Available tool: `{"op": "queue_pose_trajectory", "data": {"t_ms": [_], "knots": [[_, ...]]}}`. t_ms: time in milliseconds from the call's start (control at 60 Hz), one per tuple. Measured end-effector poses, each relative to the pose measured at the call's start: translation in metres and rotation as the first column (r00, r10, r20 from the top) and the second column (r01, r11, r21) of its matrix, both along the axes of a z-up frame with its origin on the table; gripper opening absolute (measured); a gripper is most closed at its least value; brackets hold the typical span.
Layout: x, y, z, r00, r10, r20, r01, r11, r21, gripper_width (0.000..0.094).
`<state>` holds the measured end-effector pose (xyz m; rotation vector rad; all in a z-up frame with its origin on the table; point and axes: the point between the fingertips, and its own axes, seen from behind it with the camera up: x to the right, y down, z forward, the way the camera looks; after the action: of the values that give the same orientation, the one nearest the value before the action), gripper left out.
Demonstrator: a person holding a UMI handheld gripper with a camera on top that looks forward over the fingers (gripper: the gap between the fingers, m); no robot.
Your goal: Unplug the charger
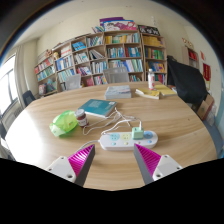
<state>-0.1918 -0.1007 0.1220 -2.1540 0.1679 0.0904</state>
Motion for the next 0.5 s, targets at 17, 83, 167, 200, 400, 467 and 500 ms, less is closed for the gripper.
{"op": "queue_pose_trajectory", "data": {"t_ms": [17, 83, 167, 200, 400, 467, 500], "knots": [[-0.006, 0.007, -0.006, 1.0, -0.007, 0.006, 0.007, 1.0, 0.004, 0.0818], [-0.009, 0.039, -0.029, 1.0, -0.026, 0.013, 0.026, 1.0, -0.003, 0.0809], [0.023, 0.072, -0.047, 0.997, -0.05, 0.054, 0.05, 0.999, -0.002, 0.0795], [0.036, 0.081, -0.055, 0.994, -0.067, 0.082, 0.068, 0.998, -0.011, 0.0797], [0.071, 0.086, -0.053, 0.994, -0.062, 0.085, 0.059, 0.998, 0.032, 0.0792], [0.073, 0.094, -0.07, 0.994, -0.042, 0.098, 0.041, 0.999, 0.017, 0.0786], [0.072, 0.099, -0.078, 0.996, -0.029, 0.088, 0.029, 1.0, 0.004, 0.0763]]}}
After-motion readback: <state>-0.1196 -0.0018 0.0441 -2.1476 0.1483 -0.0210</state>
